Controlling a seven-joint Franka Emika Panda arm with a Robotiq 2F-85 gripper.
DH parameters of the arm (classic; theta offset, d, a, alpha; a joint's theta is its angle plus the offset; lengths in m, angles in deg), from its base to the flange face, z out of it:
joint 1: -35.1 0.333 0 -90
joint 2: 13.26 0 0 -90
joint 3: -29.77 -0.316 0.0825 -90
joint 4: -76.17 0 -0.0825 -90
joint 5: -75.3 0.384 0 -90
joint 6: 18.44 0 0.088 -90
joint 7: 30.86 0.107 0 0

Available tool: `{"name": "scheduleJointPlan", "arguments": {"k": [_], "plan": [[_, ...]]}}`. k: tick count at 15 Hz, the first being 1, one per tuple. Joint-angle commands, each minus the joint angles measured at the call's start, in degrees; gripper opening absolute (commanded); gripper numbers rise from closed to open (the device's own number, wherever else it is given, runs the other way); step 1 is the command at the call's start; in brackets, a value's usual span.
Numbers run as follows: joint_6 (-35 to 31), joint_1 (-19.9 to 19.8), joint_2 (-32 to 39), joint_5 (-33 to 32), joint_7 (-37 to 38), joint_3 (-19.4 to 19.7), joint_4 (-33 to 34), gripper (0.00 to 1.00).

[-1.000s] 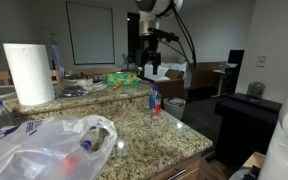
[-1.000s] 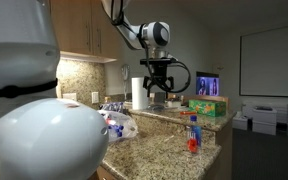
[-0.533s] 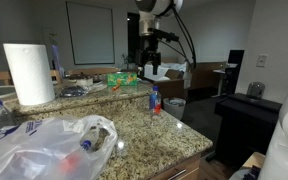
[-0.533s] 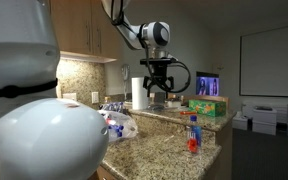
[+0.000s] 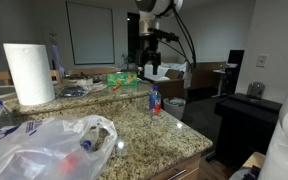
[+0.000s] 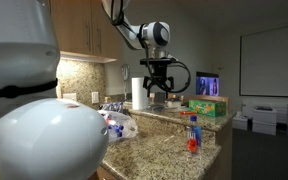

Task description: Put the bottles on the counter in the plastic bag

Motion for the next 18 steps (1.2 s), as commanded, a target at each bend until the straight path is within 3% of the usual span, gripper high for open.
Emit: {"name": "scheduleJointPlan", "arguments": {"k": [1,7,13,16,18], "plan": [[0.09,-0.33,0.02,0.05,-0.02,-0.32,0.09,1.00],[1.34,-1.13,0.09,-2.43,1.73,-0.14,2.62,1.00],[-4.09,-3.90,-0.41,-3.75,3.79,2.11,0.78,1.00],[-8.40,-5.40,-0.13,-0.37,6.97,3.84,-1.31,1.00],[-5.79,-5.11,0.64,-1.62,4.42,3.83,0.68,1.00]]}}
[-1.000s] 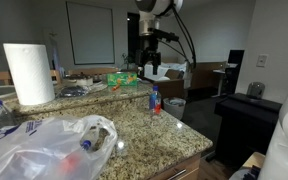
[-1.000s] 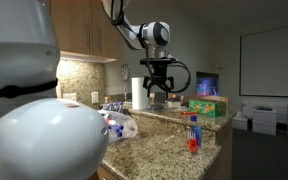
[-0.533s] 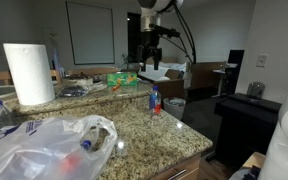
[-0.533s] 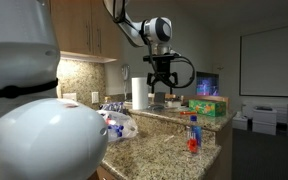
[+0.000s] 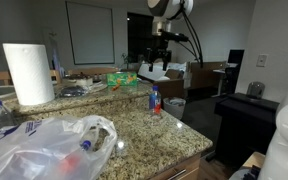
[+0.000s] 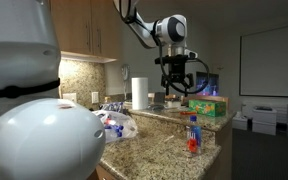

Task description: Put the bottles on the counter in the plastic bag

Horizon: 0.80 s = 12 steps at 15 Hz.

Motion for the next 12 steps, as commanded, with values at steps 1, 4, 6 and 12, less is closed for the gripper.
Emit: {"name": "scheduleJointPlan", "arguments": {"k": [1,4,6,12], "plan": [[0.12,-0.33,0.10,0.05,-0.05,-0.27,0.13,1.00],[0.13,-0.05,0.09,0.05,-0.05,-0.66,0.30,1.00],[-0.64,-0.14,0.51,-0.33,1.73,-0.91,0.50,1.00],[-4.11,-1.64,7.58,4.46,6.31,1.21,-0.11,1.00]]}}
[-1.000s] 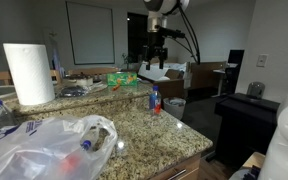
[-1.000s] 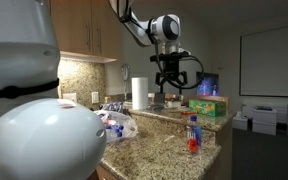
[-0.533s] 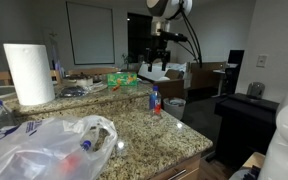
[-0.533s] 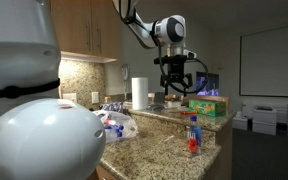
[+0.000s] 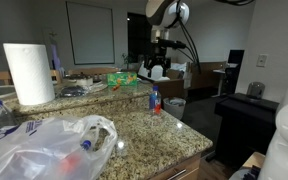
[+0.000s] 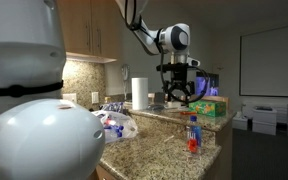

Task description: Put the bottles on the counter in the plastic bag

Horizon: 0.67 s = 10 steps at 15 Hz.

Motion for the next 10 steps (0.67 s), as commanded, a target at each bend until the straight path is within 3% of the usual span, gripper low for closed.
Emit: {"name": "scheduleJointPlan", "arguments": {"k": [1,6,10], "plan": [[-3.79,-1.70,4.47,3.73,2.39,0.94,-0.23,1.00],[-10.38,-2.41,10.35,3.74,5.69,1.52,2.21,1.00],[-10.02,-2.26,13.32,3.11,8.02,1.63,3.93,1.00]]}}
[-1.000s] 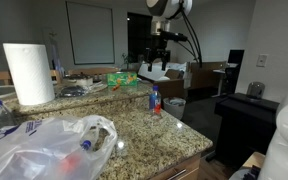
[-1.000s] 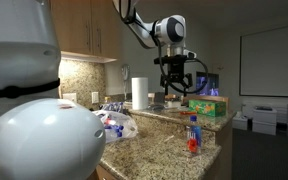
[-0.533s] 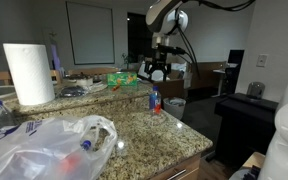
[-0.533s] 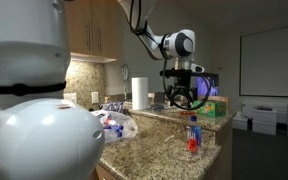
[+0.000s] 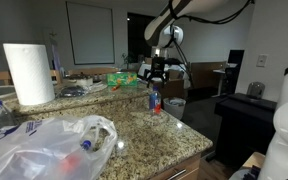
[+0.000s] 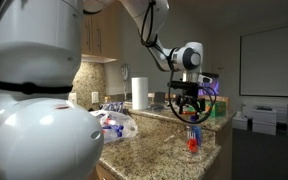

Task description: Put the bottles on the counter in the plastic bag

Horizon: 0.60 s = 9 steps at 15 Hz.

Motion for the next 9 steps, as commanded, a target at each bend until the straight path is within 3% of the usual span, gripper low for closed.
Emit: {"name": "scheduleJointPlan", "arguments": {"k": [1,9], "plan": [[-0.15,-0.52,2.42,-0.26,3.06,-0.21,1.69,1.00],[-1.58,-0.60,6.18,-0.55,4.91,0.73,5.54,1.00]]}}
